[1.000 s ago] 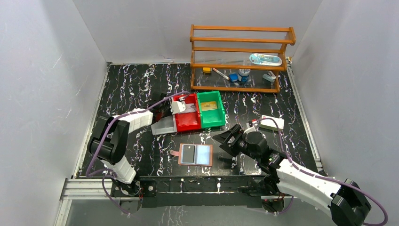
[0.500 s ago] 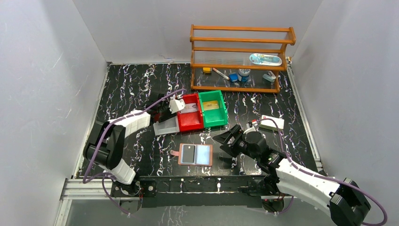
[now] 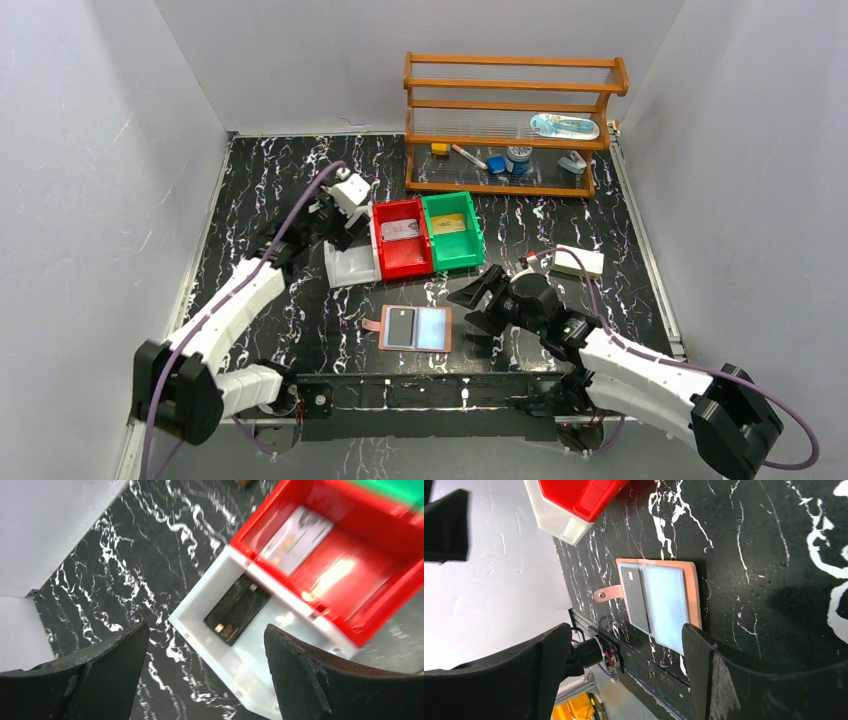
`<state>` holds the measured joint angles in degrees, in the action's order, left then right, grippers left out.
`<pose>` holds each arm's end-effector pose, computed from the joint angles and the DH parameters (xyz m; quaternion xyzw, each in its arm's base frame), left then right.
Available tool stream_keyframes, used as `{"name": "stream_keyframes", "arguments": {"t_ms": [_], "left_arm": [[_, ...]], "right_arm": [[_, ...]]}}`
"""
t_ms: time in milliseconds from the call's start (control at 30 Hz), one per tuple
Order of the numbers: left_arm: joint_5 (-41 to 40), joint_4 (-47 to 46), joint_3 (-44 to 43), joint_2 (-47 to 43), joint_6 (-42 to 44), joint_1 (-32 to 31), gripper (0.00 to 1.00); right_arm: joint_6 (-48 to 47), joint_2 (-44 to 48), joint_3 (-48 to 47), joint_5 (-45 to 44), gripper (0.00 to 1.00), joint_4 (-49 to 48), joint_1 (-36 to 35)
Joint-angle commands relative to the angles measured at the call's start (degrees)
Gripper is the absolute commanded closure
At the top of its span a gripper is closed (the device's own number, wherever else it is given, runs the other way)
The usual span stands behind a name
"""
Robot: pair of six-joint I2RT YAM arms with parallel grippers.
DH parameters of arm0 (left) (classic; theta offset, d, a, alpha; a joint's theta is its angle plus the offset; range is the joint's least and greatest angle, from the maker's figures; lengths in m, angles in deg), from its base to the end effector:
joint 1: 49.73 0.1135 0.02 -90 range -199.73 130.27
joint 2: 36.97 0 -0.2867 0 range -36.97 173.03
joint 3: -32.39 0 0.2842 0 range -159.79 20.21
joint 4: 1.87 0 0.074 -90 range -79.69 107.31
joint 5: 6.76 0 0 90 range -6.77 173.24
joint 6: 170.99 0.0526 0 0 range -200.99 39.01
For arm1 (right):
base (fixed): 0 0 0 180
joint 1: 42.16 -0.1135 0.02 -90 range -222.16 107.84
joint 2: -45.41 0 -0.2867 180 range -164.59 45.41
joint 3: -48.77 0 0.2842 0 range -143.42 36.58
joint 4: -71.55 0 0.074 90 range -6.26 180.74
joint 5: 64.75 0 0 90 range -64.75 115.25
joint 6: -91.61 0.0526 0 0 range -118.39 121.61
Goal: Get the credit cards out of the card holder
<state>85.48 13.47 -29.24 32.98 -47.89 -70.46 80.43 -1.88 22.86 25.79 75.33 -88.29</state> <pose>0.2975 -0.1148 0.2909 0.3884 0.7414 0.0427 0.5456 0.1415 0.1480 0.1667 0.2351 0.8107 0.4773 0.2442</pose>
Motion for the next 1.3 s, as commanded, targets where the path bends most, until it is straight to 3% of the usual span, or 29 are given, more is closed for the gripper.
{"name": "stream_keyframes", "arguments": {"t_ms": [0, 133, 300, 467, 800, 1067, 1267], "left_arm": [[6.9, 1.7, 1.1, -9.9, -21.5, 0.0, 0.15], [6.1, 5.6, 3.5, -16.0, -35.5, 0.1, 0.07], [6.3, 12.4, 5.4, -19.9, -44.3, 0.1, 0.03], [10.2, 15.0, 6.9, -22.4, -52.4, 0.0, 0.04], [13.9, 14.6, 10.5, -23.9, -68.9, 0.0, 0.02], [20.7, 8.1, 15.8, -25.9, -76.0, 0.0, 0.02], [26.7, 10.3, 15.7, -23.1, -75.6, 0.1, 0.13]], "right_arm": [[-3.4, -4.1, -8.5, 2.1, 0.10, 3.4, 0.3], [-8.0, -11.6, -17.2, 3.9, 0.12, 12.8, 0.1], [-10.9, -19.9, -24.5, 4.2, 0.25, 18.7, -1.2], [-10.8, -24.2, -27.9, 2.8, 0.33, 18.0, -4.4], [-9.3, -30.6, -28.7, 4.7, 0.33, 14.2, -8.4], [-10.4, -34.2, -31.5, 5.5, 0.34, 13.8, -9.0], [-10.7, -36.7, -32.3, 7.7, 0.35, 11.5, -9.0]]}}
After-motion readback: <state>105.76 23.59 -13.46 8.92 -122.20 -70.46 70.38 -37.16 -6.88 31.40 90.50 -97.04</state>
